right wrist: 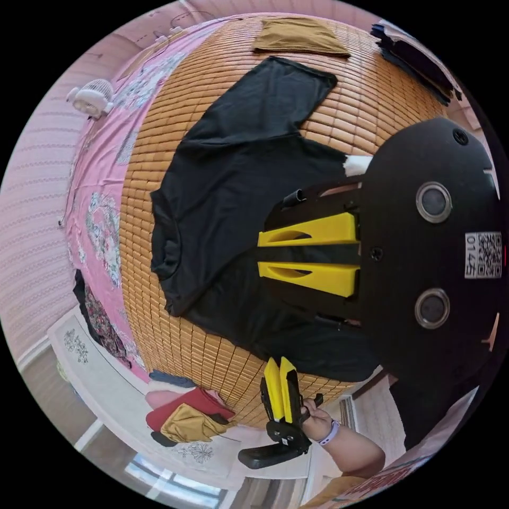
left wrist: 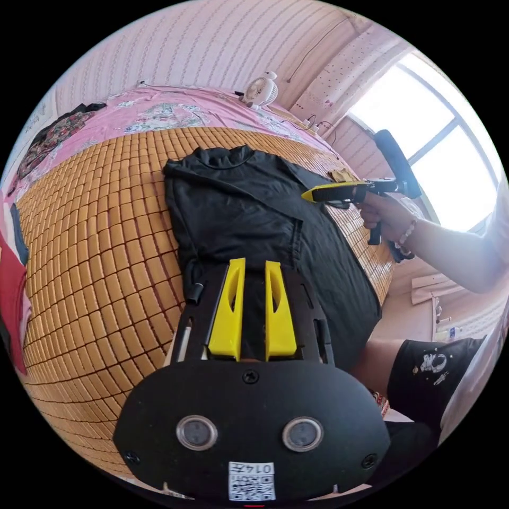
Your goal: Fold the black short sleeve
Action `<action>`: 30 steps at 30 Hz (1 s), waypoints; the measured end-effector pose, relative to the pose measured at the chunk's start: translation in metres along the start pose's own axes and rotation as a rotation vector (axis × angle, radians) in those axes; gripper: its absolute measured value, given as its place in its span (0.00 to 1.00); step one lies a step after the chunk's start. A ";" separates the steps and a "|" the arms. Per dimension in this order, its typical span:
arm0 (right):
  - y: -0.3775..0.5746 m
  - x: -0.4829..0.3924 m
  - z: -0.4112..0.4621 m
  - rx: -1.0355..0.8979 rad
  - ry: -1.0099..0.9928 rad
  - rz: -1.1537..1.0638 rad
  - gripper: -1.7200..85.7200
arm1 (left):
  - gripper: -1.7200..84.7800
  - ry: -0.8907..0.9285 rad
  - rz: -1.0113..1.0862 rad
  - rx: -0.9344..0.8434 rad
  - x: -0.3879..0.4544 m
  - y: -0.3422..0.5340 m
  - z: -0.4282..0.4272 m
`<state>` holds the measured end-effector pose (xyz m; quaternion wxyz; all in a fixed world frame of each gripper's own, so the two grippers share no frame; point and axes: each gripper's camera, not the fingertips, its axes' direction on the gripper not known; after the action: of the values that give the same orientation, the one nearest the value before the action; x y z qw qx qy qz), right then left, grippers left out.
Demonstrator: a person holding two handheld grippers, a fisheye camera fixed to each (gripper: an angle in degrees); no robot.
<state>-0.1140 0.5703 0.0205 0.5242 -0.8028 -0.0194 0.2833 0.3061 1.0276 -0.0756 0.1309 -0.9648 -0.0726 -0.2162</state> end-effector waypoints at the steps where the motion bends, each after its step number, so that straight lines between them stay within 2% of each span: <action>1: -0.026 -0.017 0.011 0.030 -0.007 -0.081 0.08 | 0.10 -0.053 -0.005 -0.007 -0.003 0.001 -0.003; 4: -0.094 -0.067 0.046 0.086 -0.034 -0.289 0.10 | 0.10 -0.157 -0.023 -0.002 -0.008 0.000 -0.005; 7: -0.155 -0.097 0.081 0.120 -0.105 -0.383 0.11 | 0.10 -0.185 -0.056 0.006 -0.013 -0.004 -0.004; 10: -0.202 -0.103 0.138 -0.005 -0.024 -0.410 0.09 | 0.10 -0.244 -0.069 -0.009 -0.016 -0.007 0.003; 12: -0.225 -0.094 0.159 -0.107 -0.026 -0.410 0.04 | 0.10 -0.287 -0.064 -0.082 -0.017 -0.006 0.013; 14: -0.242 -0.084 0.153 -0.082 -0.089 -0.442 0.02 | 0.10 -0.279 -0.080 -0.052 -0.017 -0.002 0.008; 17: -0.273 -0.057 0.150 -0.089 -0.196 -0.433 0.02 | 0.09 -0.260 -0.102 -0.023 -0.018 0.007 0.003; 22: -0.313 0.002 0.172 -0.111 -0.440 -0.198 0.03 | 0.08 -0.203 -0.132 -0.014 -0.028 0.018 -0.009; 26: -0.310 0.002 0.172 -0.072 -0.382 -0.203 0.06 | 0.09 -0.190 -0.197 0.004 -0.041 0.029 -0.023; 30: -0.306 -0.014 0.173 -0.065 -0.318 -0.277 0.09 | 0.09 -0.170 -0.173 0.043 -0.039 0.032 -0.041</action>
<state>-0.1268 0.8468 0.2378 0.5223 -0.7541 -0.2214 0.3311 0.2608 0.9819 -0.0640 0.1257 -0.9668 -0.1709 -0.1426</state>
